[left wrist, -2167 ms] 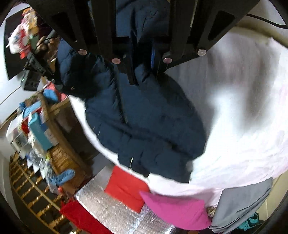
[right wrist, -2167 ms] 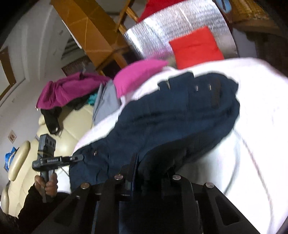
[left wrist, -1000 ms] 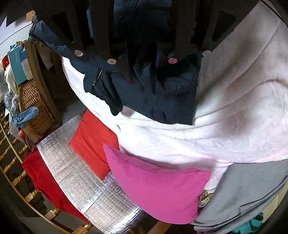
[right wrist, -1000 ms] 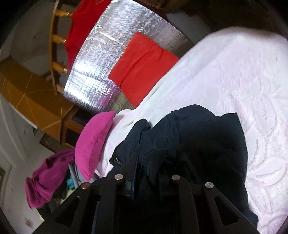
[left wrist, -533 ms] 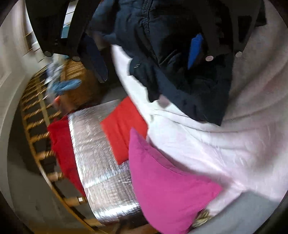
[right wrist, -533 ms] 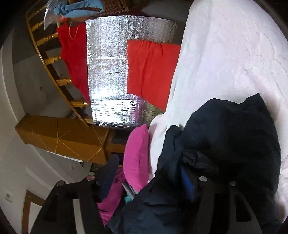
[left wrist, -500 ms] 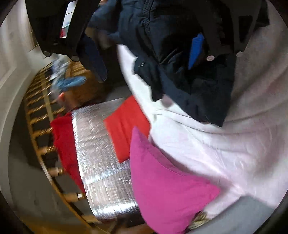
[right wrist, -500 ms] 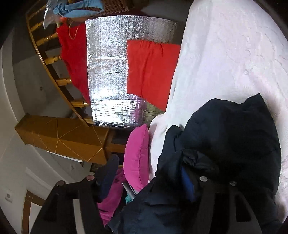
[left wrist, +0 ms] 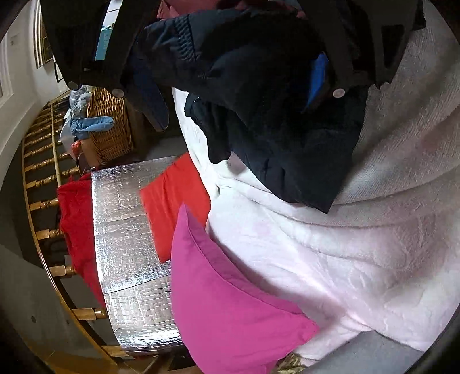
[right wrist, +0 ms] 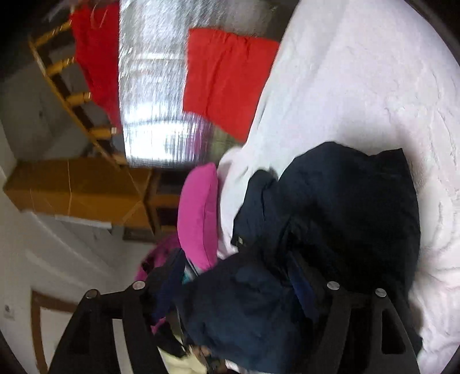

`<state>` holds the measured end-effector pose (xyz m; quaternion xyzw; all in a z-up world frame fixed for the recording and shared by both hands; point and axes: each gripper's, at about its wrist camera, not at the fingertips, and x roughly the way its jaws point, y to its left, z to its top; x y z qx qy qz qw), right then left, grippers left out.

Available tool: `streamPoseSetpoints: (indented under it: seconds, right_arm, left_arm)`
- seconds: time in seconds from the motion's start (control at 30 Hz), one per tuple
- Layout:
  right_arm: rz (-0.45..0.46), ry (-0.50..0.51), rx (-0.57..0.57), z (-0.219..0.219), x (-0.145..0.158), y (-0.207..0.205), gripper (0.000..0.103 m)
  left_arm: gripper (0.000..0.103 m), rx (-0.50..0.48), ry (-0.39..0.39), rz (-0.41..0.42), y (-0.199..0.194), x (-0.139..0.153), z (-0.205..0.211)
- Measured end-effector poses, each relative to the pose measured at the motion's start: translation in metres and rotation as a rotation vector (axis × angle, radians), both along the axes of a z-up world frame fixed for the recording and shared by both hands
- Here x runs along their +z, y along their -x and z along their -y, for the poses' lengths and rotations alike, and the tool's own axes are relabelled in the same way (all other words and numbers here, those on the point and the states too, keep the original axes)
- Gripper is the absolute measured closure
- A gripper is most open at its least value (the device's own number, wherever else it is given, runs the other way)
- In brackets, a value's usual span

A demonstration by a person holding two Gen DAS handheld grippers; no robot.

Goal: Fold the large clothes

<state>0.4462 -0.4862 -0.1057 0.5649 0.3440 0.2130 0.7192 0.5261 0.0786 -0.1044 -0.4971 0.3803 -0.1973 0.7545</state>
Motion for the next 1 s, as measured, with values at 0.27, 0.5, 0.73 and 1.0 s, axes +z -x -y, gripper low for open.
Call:
streamPoseSetpoints:
  seconds: [0.27,0.5,0.73,1.0]
  right_arm:
    - [-0.028,0.089,0.179,-0.033,-0.003,-0.002,0.025]
    - [0.141,-0.04,0.149,-0.034,0.002,0.001,0.025]
    - [0.313,-0.065,-0.118,-0.022,0.015,0.014,0.019]
    - [0.107,0.155,-0.329,0.006,0.008,0.032,0.019]
  left_arm:
    - [0.016,0.043,-0.01,0.069,0.016,0.029,-0.014]
    - [0.015,0.006,0.048,0.053,0.018,0.027,-0.026]
    - [0.015,0.0,0.006,0.043,0.011,0.023,-0.017]
    - [0.015,0.117,-0.108,0.003,0.021,0.026,-0.031]
